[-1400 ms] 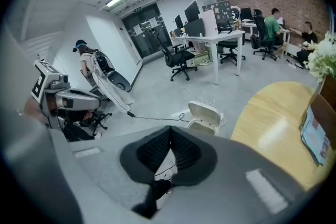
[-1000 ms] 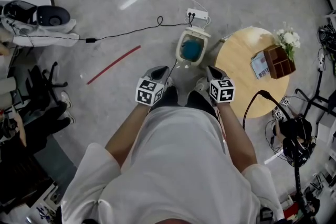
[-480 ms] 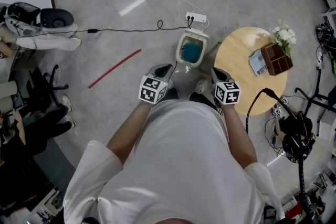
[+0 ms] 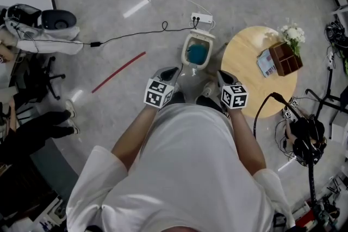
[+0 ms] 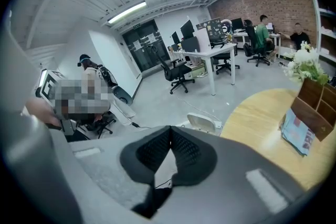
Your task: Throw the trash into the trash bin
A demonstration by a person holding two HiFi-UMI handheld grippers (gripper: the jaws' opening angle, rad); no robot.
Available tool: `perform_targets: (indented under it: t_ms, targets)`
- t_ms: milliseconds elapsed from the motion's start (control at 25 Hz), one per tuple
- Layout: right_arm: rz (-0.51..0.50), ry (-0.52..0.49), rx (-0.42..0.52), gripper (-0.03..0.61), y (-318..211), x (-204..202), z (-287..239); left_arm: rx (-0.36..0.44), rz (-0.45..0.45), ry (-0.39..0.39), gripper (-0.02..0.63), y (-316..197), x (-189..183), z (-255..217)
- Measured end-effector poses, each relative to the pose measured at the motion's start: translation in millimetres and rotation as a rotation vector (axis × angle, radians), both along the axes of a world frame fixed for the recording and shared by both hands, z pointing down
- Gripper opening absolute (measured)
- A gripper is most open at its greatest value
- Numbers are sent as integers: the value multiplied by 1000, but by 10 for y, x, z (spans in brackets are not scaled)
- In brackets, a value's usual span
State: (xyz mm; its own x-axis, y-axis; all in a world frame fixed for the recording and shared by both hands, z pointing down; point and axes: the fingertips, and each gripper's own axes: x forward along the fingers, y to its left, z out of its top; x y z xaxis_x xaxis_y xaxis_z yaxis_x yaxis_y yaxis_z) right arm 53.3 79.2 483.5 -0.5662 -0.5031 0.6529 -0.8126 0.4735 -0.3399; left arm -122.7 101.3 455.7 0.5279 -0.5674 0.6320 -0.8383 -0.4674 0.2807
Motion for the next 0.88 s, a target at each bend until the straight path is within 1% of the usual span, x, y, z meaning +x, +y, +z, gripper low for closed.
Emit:
perform_targets:
  t_ms: [200, 440, 640, 880]
  targets:
    - [8, -1, 1, 0, 13, 45, 1, 1, -2, 21, 3, -16, 57, -27]
    - [21, -8, -8, 0, 40, 144, 28, -7, -18, 20, 3, -51, 110, -20]
    - [28, -12, -25, 0, 86, 200, 50, -12, -10, 8, 3, -45, 157, -11]
    - [46, -22, -47, 0, 108, 339, 95, -35, 19, -2, 4, -5, 304, 37]
